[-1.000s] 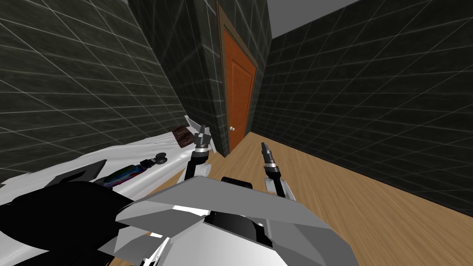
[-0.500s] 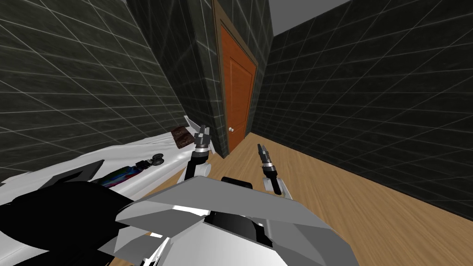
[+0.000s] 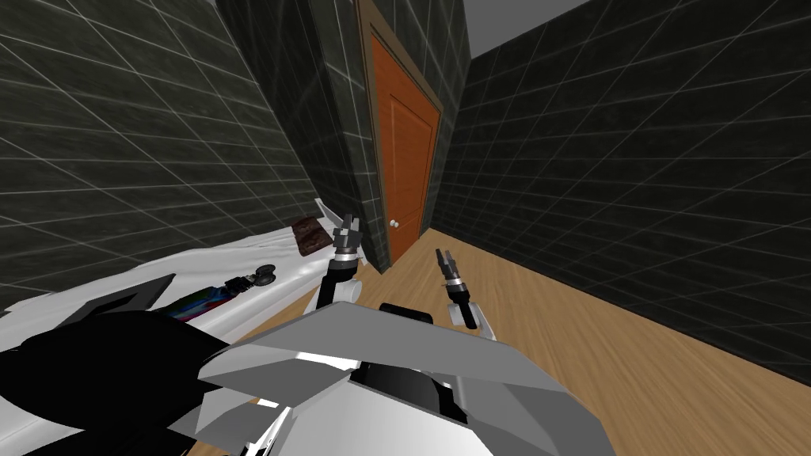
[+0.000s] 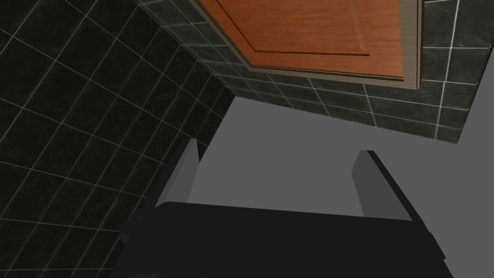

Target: Pull the door open

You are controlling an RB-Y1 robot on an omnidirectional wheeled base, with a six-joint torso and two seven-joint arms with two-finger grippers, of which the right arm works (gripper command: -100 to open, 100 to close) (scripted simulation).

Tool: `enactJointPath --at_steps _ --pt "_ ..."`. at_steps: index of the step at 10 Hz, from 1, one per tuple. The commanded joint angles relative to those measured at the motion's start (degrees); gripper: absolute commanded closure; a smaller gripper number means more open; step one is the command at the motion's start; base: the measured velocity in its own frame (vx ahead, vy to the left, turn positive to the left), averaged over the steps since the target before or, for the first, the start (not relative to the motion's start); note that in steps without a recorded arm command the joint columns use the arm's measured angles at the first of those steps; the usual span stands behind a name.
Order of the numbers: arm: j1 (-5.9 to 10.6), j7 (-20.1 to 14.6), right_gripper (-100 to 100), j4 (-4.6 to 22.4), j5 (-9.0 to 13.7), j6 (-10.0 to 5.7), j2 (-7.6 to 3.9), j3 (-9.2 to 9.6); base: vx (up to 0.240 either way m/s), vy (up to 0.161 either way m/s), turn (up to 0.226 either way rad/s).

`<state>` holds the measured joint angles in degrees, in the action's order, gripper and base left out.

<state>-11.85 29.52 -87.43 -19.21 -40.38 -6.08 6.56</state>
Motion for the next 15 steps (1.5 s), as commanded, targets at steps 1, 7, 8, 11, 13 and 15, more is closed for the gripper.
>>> enactJointPath --at_steps 1,7,8,11,13,15 --pt "0.88 1.54 -100 2.26 -0.73 -0.64 0.1 0.31 0.089 -0.061 0.044" --pt "4.71 6.65 -100 10.8 -3.24 -2.75 0.24 1.17 0.087 -0.065 0.041" --pt "5.35 7.5 -100 12.22 -3.66 -3.11 0.3 1.31 0.1 -0.064 0.043" --pt "7.26 10.05 -100 16.49 -4.92 -4.16 0.46 1.74 0.1 -0.058 0.044" --pt "8.51 11.72 -100 19.28 -5.74 -4.85 0.63 2.02 0.092 -0.059 0.045" --pt "9.75 13.38 -100 22.04 -6.55 -5.53 0.83 2.3 0.089 -0.042 0.044"
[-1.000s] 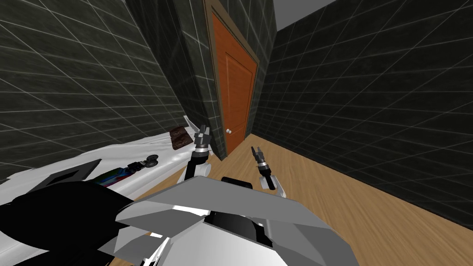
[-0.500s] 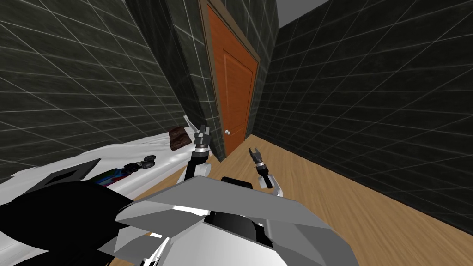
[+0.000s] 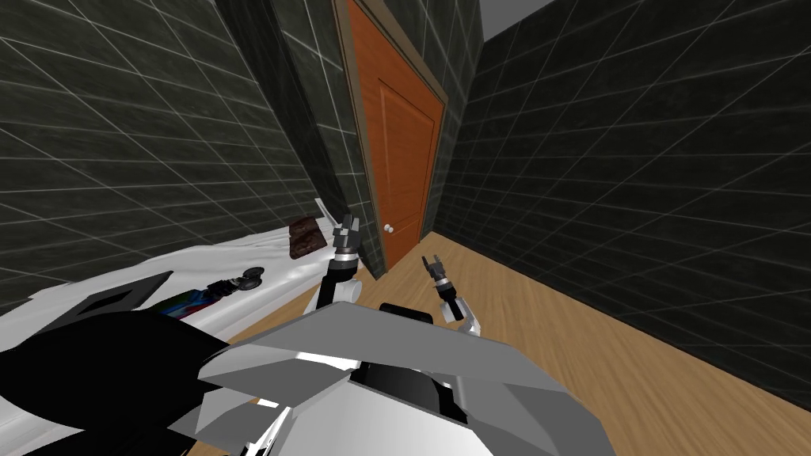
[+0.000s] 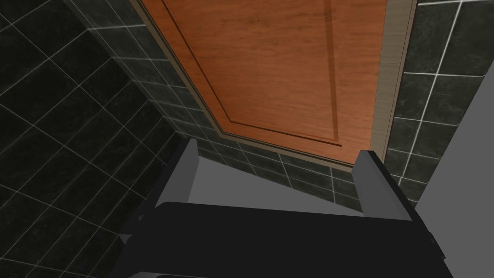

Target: Pull the door open

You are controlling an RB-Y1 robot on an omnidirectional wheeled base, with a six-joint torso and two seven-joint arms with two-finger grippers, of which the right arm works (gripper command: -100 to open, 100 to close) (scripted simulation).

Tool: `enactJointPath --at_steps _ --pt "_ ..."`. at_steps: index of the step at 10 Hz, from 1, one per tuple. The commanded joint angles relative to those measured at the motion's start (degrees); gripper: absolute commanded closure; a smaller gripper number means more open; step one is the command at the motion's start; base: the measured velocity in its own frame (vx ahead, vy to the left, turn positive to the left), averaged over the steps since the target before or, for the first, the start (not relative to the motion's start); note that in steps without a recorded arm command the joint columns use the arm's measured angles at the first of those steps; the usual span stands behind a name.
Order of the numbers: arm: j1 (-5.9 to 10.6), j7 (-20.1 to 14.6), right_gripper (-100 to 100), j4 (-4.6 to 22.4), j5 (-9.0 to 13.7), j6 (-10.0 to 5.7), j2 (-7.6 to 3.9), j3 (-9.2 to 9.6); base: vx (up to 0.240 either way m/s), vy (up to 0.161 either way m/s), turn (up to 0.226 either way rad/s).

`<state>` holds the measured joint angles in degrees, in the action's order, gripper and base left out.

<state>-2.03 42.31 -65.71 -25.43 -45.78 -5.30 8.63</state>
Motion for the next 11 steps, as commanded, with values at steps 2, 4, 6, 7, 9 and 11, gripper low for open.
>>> enactJointPath --at_steps 2,4,6,7,9,11 --pt "1.16 2.24 -100 3.08 -1.15 -0.82 0.25 0.5 0.082 -0.054 0.044" --pt "2.37 3.84 -100 5.76 -1.94 -1.48 0.49 0.77 0.102 -0.052 0.043" --pt "3.53 5.4 -100 8.36 -2.7 -2.12 0.77 1.04 0.089 -0.049 0.048" --pt "4.11 6.17 -100 9.66 -3.09 -2.45 0.91 1.17 0.097 -0.035 0.045" --pt "5.28 7.73 -100 12.25 -3.85 -3.09 1.2 1.43 0.086 -0.027 0.051" --pt "6.88 9.87 -100 15.83 -4.91 -3.97 1.73 1.79 0.122 -0.054 0.075"
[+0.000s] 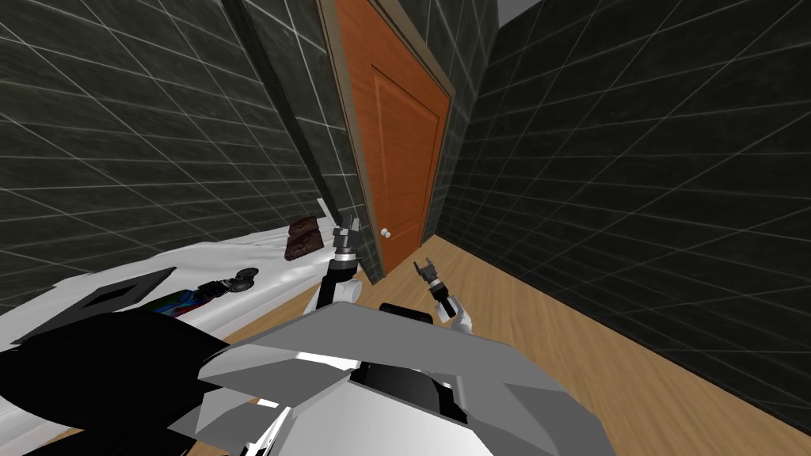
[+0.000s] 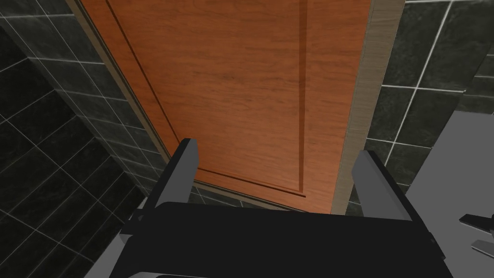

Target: Pull the door open

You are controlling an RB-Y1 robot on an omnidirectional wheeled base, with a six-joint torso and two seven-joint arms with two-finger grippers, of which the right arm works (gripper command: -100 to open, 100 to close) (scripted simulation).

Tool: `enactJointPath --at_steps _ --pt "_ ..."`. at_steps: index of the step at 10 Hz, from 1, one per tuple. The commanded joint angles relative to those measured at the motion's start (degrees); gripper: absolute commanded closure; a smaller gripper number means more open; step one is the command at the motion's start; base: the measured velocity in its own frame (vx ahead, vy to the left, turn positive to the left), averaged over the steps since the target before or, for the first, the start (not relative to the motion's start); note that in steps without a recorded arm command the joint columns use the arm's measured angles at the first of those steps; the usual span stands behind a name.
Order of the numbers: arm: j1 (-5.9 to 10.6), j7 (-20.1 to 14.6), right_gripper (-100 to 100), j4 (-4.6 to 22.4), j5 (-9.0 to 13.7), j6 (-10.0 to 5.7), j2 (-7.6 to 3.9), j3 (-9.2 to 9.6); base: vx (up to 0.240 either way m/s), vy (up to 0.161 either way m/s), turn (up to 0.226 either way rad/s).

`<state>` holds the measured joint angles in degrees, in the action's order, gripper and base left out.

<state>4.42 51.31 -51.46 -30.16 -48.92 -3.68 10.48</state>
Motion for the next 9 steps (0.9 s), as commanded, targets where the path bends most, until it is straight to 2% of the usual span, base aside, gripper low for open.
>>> enactJointPath --at_steps 1,6,9 --pt "0.43 0.87 -100 1.58 -0.17 -0.83 0.11 -0.06 0.091 -0.021 0.01" --pt "2.98 4.27 -100 7.26 -1.85 -2.24 1.06 0.51 0.082 -0.017 0.045" --pt "5.25 7.3 -100 12.31 -3.34 -3.49 2.12 1.02 0.127 -0.005 0.069"
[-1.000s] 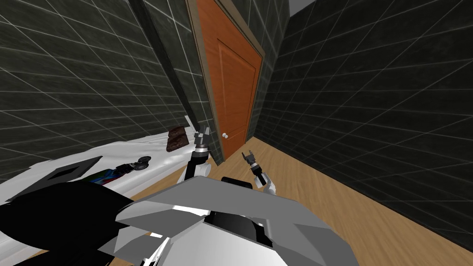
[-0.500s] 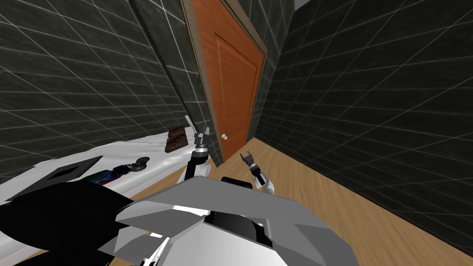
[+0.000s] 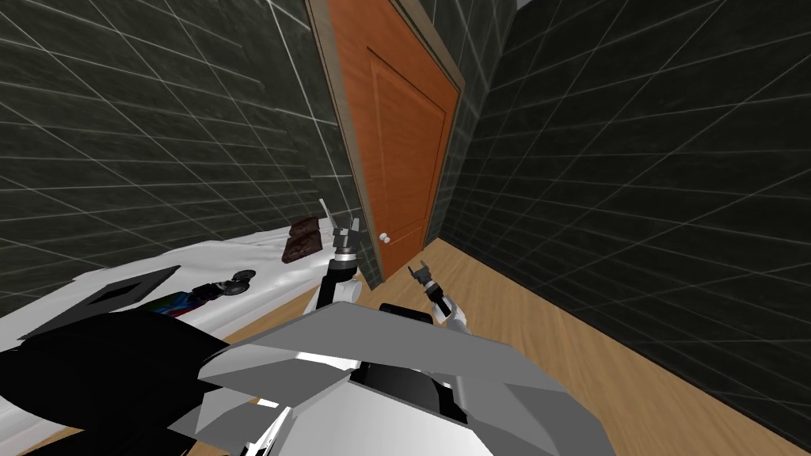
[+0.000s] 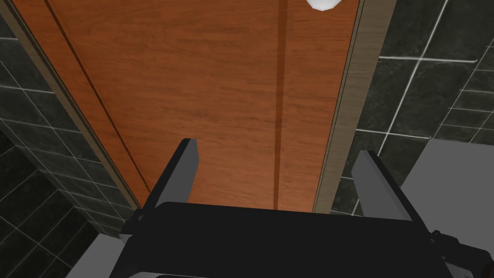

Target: Pull the door open

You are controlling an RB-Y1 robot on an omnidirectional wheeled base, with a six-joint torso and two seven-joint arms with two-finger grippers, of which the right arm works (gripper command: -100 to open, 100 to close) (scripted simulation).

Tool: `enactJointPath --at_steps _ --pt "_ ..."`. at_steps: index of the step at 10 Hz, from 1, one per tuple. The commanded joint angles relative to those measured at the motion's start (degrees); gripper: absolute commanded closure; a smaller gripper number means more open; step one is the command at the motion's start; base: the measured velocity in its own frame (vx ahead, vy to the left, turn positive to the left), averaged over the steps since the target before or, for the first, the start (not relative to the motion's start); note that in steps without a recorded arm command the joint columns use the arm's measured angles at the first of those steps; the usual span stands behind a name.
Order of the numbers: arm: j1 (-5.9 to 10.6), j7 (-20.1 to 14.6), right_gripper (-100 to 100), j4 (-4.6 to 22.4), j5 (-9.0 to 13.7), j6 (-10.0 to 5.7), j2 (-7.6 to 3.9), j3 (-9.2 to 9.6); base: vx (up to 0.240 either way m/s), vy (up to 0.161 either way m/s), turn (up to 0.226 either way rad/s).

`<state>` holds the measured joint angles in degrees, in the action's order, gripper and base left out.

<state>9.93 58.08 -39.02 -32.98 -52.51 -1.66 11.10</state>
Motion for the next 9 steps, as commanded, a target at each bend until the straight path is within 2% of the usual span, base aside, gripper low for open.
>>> enactJointPath --at_steps 1,2,3,5,6,9 --pt "0.83 1.99 -100 2.33 -1.24 -0.5 0.77 0.65 0.179 0.032 0.154" --pt "1.56 2.96 -100 3.94 -1.72 -0.9 1.21 0.81 0.216 0.036 0.134" --pt "1.56 2.96 -100 3.94 -1.72 -0.9 1.21 0.81 0.151 0.022 0.014" --pt "2.73 4.52 -100 6.55 -2.49 -1.55 2.03 1.07 0.12 0.041 0.075" --pt "3.48 5.53 -100 8.23 -2.99 -1.97 2.61 1.24 0.187 0.103 0.133" --pt "4.34 6.67 -100 10.15 -3.55 -2.44 3.4 1.43 0.134 0.112 0.079"
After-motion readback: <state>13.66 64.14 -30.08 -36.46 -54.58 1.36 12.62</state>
